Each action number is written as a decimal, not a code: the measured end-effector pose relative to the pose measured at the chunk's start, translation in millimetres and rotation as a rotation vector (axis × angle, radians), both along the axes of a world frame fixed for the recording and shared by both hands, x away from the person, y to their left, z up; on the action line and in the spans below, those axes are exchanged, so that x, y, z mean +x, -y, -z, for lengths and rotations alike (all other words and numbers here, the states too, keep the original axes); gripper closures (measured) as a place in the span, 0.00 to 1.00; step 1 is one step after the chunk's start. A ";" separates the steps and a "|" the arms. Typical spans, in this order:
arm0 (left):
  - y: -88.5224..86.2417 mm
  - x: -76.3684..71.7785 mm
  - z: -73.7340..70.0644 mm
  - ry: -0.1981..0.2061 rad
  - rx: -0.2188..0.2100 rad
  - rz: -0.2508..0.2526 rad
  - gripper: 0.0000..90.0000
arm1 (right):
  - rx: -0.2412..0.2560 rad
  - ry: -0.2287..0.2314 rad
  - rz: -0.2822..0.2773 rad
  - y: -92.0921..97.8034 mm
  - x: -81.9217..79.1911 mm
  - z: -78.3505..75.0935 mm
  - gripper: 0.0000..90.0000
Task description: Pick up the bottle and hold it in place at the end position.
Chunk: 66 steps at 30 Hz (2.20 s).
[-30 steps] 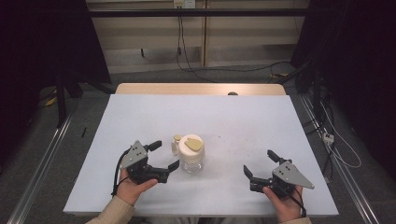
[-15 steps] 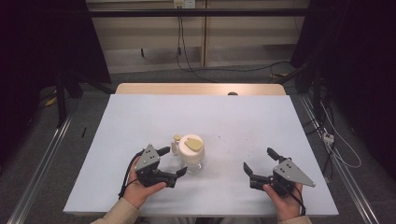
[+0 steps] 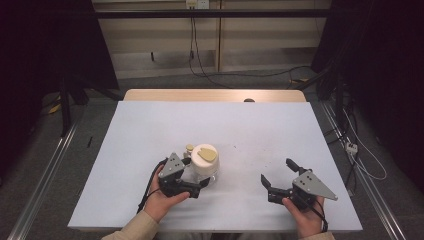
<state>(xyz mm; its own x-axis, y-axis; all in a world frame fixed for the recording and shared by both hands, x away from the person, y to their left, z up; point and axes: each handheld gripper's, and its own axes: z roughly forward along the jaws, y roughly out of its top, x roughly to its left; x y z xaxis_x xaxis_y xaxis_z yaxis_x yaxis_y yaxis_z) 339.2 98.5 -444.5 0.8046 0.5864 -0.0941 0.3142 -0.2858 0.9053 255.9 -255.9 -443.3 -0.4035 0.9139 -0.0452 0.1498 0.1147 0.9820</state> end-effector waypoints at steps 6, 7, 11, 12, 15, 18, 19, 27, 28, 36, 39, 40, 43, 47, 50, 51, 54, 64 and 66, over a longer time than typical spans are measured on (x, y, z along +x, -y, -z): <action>2.8 4.1 0.2 0.011 -0.007 -0.013 0.05 | -0.002 -0.003 0.009 1.6 0.0 0.7 0.03; 4.1 4.1 1.0 0.009 -0.010 -0.015 0.05 | 0.000 -0.002 0.009 1.7 0.2 0.7 0.03; 4.9 6.6 2.7 0.012 -0.005 -0.018 0.04 | -0.005 -0.011 0.003 0.1 1.9 1.3 0.03; 5.3 6.5 2.9 0.015 -0.007 -0.019 0.03 | -0.004 -0.009 0.001 -0.3 2.0 1.2 0.03; 8.7 5.9 4.2 0.023 -0.003 -0.018 0.05 | 0.000 -0.007 0.003 -0.5 2.8 0.9 0.03; 11.4 6.5 6.1 0.032 0.000 -0.017 0.05 | 0.004 -0.009 0.002 -0.4 3.6 1.4 0.03; 11.9 7.0 6.5 0.027 0.000 -0.014 0.05 | 0.004 -0.011 0.003 -0.4 3.7 1.6 0.03; 18.3 8.8 10.8 0.019 0.010 -0.023 0.05 | 0.014 -0.013 0.008 0.9 5.2 0.9 0.03; 19.0 8.9 10.4 0.022 0.016 -0.026 0.05 | 0.012 -0.015 0.009 1.0 5.6 1.1 0.03; 22.4 9.4 10.6 0.037 0.019 -0.036 0.04 | 0.006 -0.017 -0.002 -1.7 7.3 0.6 0.03; 24.7 9.5 10.5 0.052 0.024 -0.044 0.04 | 0.009 -0.018 0.000 -1.2 8.5 0.8 0.03; 25.2 10.0 10.4 0.053 0.029 -0.042 0.04 | 0.008 -0.020 -0.001 -1.2 9.1 1.0 0.04; 28.1 10.6 10.6 0.059 0.027 -0.052 0.04 | 0.008 -0.019 -0.001 -1.8 10.3 0.8 0.04; 29.5 11.2 10.5 0.066 0.031 -0.054 0.04 | 0.008 -0.024 -0.008 -3.7 13.2 1.2 0.04; 31.2 10.7 10.6 0.073 0.035 -0.062 0.04 | 0.011 -0.027 -0.006 -4.1 15.4 1.7 0.04; 31.7 10.8 10.7 0.073 0.038 -0.060 0.04 | 0.013 -0.029 -0.009 -4.4 15.9 1.8 0.04; 31.6 11.4 10.1 0.087 0.048 -0.056 0.04 | 0.008 -0.033 -0.014 -5.9 17.2 2.1 0.04; 36.6 13.6 9.9 0.084 0.024 -0.073 0.04 | 0.010 -0.037 -0.018 -7.2 17.2 2.6 0.04; 36.9 13.6 9.8 0.090 0.027 -0.072 0.05 | 0.013 -0.038 -0.011 -6.4 16.8 2.7 0.04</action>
<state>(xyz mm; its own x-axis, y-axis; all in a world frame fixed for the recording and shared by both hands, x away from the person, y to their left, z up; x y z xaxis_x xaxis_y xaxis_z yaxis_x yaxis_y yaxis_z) 352.7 61.6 -454.3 0.7648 0.6443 -0.0067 0.2523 -0.2899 0.9232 272.8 -249.5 -446.0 -0.4148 0.9098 -0.0180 0.1862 0.1042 0.9770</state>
